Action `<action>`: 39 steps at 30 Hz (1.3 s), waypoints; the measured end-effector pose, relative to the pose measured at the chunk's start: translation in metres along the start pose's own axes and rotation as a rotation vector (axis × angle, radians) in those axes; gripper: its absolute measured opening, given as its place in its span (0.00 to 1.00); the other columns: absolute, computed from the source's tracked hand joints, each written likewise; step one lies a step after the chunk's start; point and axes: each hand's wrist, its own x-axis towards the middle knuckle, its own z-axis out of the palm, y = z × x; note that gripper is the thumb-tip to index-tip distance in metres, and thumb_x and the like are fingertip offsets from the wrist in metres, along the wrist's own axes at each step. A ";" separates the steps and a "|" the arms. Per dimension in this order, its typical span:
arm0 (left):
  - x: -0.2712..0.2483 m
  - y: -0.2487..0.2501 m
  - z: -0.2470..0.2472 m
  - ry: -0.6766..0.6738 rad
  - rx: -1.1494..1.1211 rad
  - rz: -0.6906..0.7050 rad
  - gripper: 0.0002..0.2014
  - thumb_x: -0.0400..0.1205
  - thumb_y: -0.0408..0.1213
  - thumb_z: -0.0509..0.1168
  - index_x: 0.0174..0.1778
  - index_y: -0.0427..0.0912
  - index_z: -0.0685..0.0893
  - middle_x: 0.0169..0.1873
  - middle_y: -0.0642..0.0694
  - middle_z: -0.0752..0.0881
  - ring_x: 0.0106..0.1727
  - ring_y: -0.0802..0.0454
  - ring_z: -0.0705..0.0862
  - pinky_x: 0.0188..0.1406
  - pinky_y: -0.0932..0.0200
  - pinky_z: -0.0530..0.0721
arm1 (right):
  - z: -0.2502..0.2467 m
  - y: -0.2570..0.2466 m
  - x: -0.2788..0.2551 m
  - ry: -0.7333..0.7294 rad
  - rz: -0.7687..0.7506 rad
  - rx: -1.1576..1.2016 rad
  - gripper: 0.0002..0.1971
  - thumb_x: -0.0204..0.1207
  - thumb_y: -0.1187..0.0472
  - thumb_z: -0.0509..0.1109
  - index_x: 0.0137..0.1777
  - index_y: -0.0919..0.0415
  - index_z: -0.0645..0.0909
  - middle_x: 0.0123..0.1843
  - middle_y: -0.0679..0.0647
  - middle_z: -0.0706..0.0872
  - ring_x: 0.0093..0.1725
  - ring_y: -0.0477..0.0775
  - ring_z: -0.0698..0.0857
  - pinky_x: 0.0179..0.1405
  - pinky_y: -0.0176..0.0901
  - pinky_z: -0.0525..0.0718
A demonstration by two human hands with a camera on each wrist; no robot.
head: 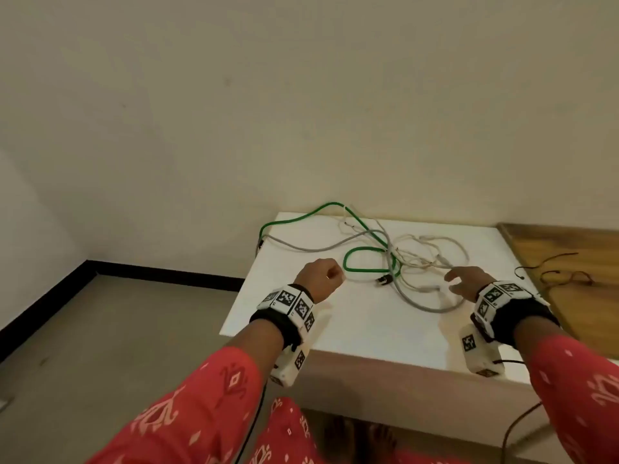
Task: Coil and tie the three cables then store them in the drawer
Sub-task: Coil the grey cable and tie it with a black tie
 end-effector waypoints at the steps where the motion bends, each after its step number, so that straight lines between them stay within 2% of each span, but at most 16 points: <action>1: 0.003 -0.001 0.001 -0.005 -0.015 -0.008 0.11 0.80 0.36 0.61 0.51 0.33 0.82 0.52 0.34 0.85 0.55 0.38 0.82 0.48 0.50 0.82 | 0.001 0.001 0.004 0.004 0.023 -0.012 0.16 0.78 0.65 0.63 0.65 0.63 0.78 0.71 0.66 0.74 0.68 0.64 0.76 0.64 0.47 0.74; 7: 0.012 -0.021 0.008 -0.013 -0.038 -0.054 0.11 0.81 0.38 0.61 0.53 0.34 0.80 0.52 0.36 0.84 0.51 0.42 0.81 0.47 0.54 0.80 | 0.000 0.002 0.007 0.059 0.022 -0.036 0.16 0.80 0.67 0.59 0.64 0.67 0.79 0.67 0.63 0.80 0.66 0.60 0.80 0.62 0.44 0.77; 11: 0.006 -0.025 0.006 -0.006 -0.045 -0.077 0.12 0.80 0.38 0.62 0.58 0.39 0.78 0.50 0.39 0.83 0.45 0.48 0.79 0.45 0.55 0.79 | -0.013 -0.003 -0.011 0.280 -0.054 0.302 0.16 0.73 0.78 0.59 0.45 0.60 0.86 0.54 0.66 0.87 0.55 0.66 0.85 0.55 0.50 0.82; 13: -0.001 -0.022 0.003 -0.030 -0.001 -0.055 0.16 0.80 0.36 0.62 0.64 0.43 0.74 0.56 0.37 0.83 0.52 0.44 0.81 0.52 0.53 0.79 | -0.020 -0.010 -0.031 0.321 -0.207 0.464 0.24 0.69 0.83 0.54 0.37 0.54 0.83 0.46 0.63 0.88 0.47 0.66 0.87 0.44 0.41 0.86; 15: -0.010 -0.015 0.001 -0.071 0.082 -0.015 0.24 0.80 0.34 0.62 0.72 0.47 0.67 0.61 0.37 0.79 0.60 0.43 0.80 0.61 0.51 0.78 | -0.029 -0.020 -0.057 0.313 -0.446 0.592 0.35 0.66 0.90 0.54 0.33 0.46 0.85 0.39 0.47 0.88 0.40 0.61 0.87 0.30 0.27 0.84; 17: -0.017 -0.007 0.001 -0.109 0.154 0.029 0.34 0.79 0.33 0.63 0.78 0.52 0.55 0.65 0.37 0.76 0.65 0.42 0.78 0.65 0.48 0.77 | -0.041 -0.026 -0.085 0.296 -0.653 0.649 0.41 0.64 0.91 0.59 0.31 0.37 0.87 0.37 0.36 0.87 0.37 0.46 0.88 0.31 0.25 0.84; 19: -0.023 0.000 0.001 -0.108 0.200 0.062 0.42 0.78 0.34 0.65 0.79 0.57 0.45 0.67 0.36 0.74 0.67 0.41 0.77 0.65 0.45 0.78 | -0.053 -0.030 -0.112 0.335 -0.834 0.697 0.34 0.68 0.82 0.67 0.37 0.34 0.87 0.39 0.36 0.86 0.39 0.44 0.88 0.39 0.30 0.87; 21: -0.025 0.006 0.001 -0.082 0.224 0.093 0.46 0.77 0.35 0.68 0.79 0.61 0.40 0.65 0.35 0.74 0.67 0.40 0.76 0.64 0.42 0.78 | -0.068 -0.038 -0.148 0.314 -0.976 0.806 0.07 0.67 0.53 0.76 0.41 0.37 0.88 0.39 0.40 0.85 0.40 0.49 0.88 0.44 0.35 0.87; 23: -0.027 0.012 0.002 -0.075 0.237 0.112 0.47 0.76 0.36 0.68 0.78 0.62 0.41 0.63 0.35 0.74 0.66 0.39 0.76 0.64 0.41 0.78 | -0.081 -0.039 -0.175 0.315 -1.051 0.813 0.15 0.60 0.37 0.75 0.43 0.41 0.88 0.37 0.44 0.85 0.39 0.53 0.86 0.43 0.36 0.87; 26: -0.028 0.015 0.003 -0.100 0.294 0.079 0.35 0.79 0.38 0.64 0.79 0.56 0.54 0.64 0.34 0.74 0.65 0.38 0.76 0.64 0.41 0.77 | -0.097 -0.042 -0.210 0.304 -1.163 0.885 0.17 0.61 0.38 0.74 0.44 0.48 0.89 0.34 0.51 0.83 0.35 0.54 0.85 0.37 0.32 0.85; 28: -0.035 0.017 0.004 -0.133 0.354 0.047 0.20 0.82 0.41 0.59 0.72 0.44 0.71 0.63 0.33 0.76 0.64 0.36 0.77 0.64 0.45 0.77 | -0.104 -0.040 -0.222 0.387 -1.166 0.857 0.12 0.65 0.43 0.73 0.44 0.48 0.89 0.32 0.54 0.83 0.30 0.48 0.83 0.32 0.29 0.83; 30: -0.040 0.017 0.005 -0.120 0.334 0.025 0.16 0.85 0.38 0.54 0.60 0.32 0.79 0.59 0.30 0.81 0.60 0.34 0.79 0.58 0.46 0.77 | -0.106 -0.034 -0.223 0.486 -1.081 0.751 0.04 0.69 0.49 0.72 0.40 0.38 0.88 0.33 0.56 0.82 0.27 0.44 0.79 0.27 0.25 0.77; 32: -0.043 0.023 0.001 -0.038 0.184 0.040 0.13 0.84 0.33 0.54 0.54 0.29 0.80 0.56 0.29 0.84 0.58 0.33 0.81 0.57 0.45 0.78 | -0.104 -0.026 -0.218 0.533 -0.909 0.521 0.09 0.66 0.32 0.66 0.37 0.30 0.85 0.37 0.51 0.80 0.31 0.46 0.77 0.28 0.31 0.74; 34: -0.045 0.037 -0.008 0.053 0.000 0.122 0.13 0.82 0.32 0.54 0.51 0.29 0.81 0.53 0.29 0.85 0.55 0.32 0.83 0.55 0.47 0.80 | -0.091 -0.017 -0.211 0.451 -0.775 0.445 0.27 0.54 0.19 0.58 0.33 0.37 0.86 0.42 0.43 0.81 0.41 0.45 0.80 0.37 0.36 0.76; 36: -0.048 0.060 -0.021 0.128 -0.114 0.208 0.13 0.82 0.32 0.54 0.49 0.30 0.82 0.50 0.30 0.87 0.53 0.34 0.84 0.47 0.56 0.80 | -0.075 -0.012 -0.212 0.316 -0.671 0.514 0.38 0.49 0.16 0.57 0.31 0.51 0.86 0.42 0.38 0.89 0.46 0.44 0.86 0.44 0.34 0.81; 39: -0.052 0.101 -0.045 0.177 -0.298 0.340 0.10 0.83 0.28 0.54 0.46 0.33 0.81 0.48 0.33 0.86 0.42 0.60 0.85 0.34 0.76 0.77 | -0.055 -0.011 -0.227 0.108 -0.525 0.788 0.47 0.35 0.17 0.66 0.31 0.65 0.80 0.30 0.58 0.91 0.35 0.58 0.90 0.35 0.39 0.89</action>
